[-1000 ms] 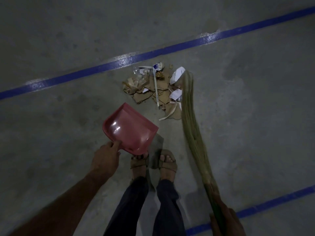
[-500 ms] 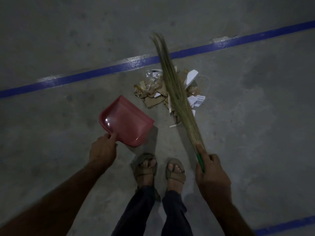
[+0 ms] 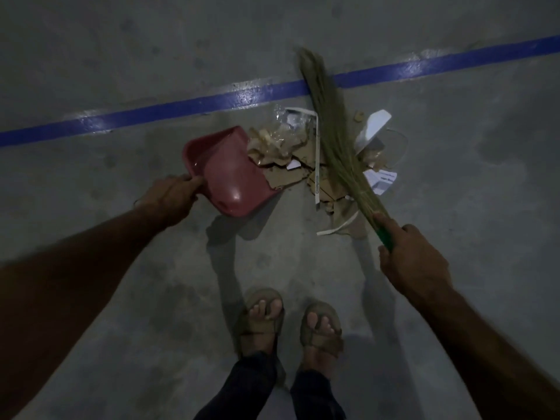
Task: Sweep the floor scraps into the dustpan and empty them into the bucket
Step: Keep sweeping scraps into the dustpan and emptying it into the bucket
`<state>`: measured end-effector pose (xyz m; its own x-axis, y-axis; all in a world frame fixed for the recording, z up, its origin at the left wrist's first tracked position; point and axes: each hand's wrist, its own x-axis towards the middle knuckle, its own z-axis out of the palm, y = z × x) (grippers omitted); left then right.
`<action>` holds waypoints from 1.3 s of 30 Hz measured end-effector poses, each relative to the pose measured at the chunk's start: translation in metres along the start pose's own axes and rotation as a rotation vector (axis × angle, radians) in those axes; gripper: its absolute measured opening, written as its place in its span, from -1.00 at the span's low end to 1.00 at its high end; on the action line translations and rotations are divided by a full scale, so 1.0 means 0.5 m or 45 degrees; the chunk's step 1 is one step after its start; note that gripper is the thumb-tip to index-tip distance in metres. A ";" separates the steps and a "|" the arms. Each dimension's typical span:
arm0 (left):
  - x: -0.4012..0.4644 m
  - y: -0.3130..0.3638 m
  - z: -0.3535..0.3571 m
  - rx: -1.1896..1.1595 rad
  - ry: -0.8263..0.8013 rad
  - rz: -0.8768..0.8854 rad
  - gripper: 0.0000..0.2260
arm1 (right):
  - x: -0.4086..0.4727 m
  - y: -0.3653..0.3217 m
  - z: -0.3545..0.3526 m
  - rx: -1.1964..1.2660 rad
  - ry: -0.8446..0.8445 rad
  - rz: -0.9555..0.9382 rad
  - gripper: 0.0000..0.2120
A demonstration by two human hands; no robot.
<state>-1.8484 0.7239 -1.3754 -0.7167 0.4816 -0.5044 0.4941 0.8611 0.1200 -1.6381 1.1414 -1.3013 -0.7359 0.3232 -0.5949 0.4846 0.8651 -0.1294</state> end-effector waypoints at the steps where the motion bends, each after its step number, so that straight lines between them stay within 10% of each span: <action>1: 0.020 0.013 -0.002 0.010 0.013 0.051 -0.69 | 0.006 0.010 0.003 0.019 -0.035 -0.025 -0.41; 16: -0.114 0.336 0.026 -0.169 0.257 -0.087 -0.46 | -0.290 0.021 0.005 0.375 -0.245 -0.193 -0.37; 39: -0.898 0.607 -0.543 -0.407 0.679 -0.195 -0.63 | -1.138 0.047 -0.464 0.221 0.161 -0.306 -0.50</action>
<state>-1.5105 0.8133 -0.8805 -0.9547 0.2933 -0.0508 0.2546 0.8932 0.3707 -1.3176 1.0668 -0.7817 -0.8867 0.1716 -0.4293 0.3549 0.8477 -0.3943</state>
